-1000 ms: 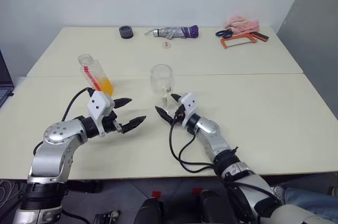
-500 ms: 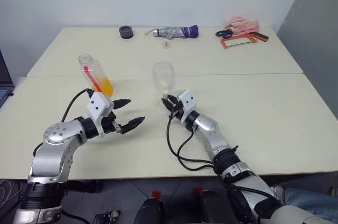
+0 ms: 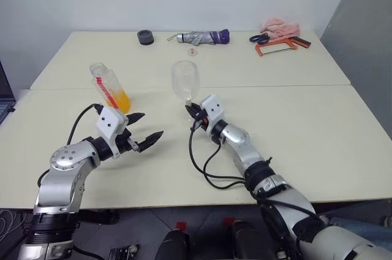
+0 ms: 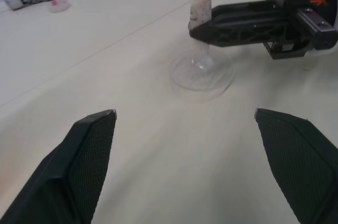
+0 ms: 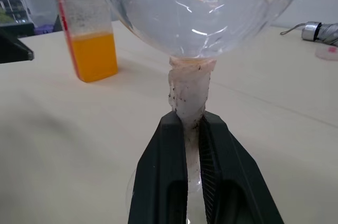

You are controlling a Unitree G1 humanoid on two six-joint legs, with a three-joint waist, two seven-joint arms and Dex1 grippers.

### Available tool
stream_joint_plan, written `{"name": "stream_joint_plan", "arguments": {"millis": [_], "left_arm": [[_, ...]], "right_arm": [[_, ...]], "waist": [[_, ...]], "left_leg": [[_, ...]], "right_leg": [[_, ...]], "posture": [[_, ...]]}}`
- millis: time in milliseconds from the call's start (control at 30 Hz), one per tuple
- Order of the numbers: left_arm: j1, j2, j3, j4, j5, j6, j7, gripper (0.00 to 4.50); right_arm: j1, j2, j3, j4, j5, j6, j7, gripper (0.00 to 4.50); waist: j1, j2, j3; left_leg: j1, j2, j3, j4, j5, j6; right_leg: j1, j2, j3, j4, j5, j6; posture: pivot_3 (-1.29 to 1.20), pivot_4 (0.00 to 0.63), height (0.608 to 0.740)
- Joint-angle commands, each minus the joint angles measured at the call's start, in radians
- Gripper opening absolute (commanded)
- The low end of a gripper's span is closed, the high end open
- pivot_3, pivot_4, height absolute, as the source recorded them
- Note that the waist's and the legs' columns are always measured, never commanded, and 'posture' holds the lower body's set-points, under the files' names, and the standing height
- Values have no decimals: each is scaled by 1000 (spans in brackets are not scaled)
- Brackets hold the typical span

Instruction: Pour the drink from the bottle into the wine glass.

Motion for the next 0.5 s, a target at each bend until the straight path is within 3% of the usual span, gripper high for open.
{"name": "stream_joint_plan", "arguments": {"millis": [33,367,500], "left_arm": [[-6,13,43,-31,-26,2,7,4500],[-16,38,69,-68,-62,40,-1,4500],[-31,32,67,-94,-91,69,-4,4500]], "right_arm": [[-74,58,-11,86,-2,-49,-12,41],[-82,51,-28,183,-3,-90,21,41],[-72,48,-30,176,0,-95,27,1347]], "waist": [[0,0,0],[0,0,0],[0,0,0]], "left_leg": [[0,0,0,0,0,0],[0,0,0,0,0,0],[0,1,0,0,0,0]], "right_leg": [[0,0,0,0,0,0],[0,-1,0,0,0,0],[0,-1,0,0,0,0]], "posture": [[0,150,740],[0,150,740],[0,150,740]]}}
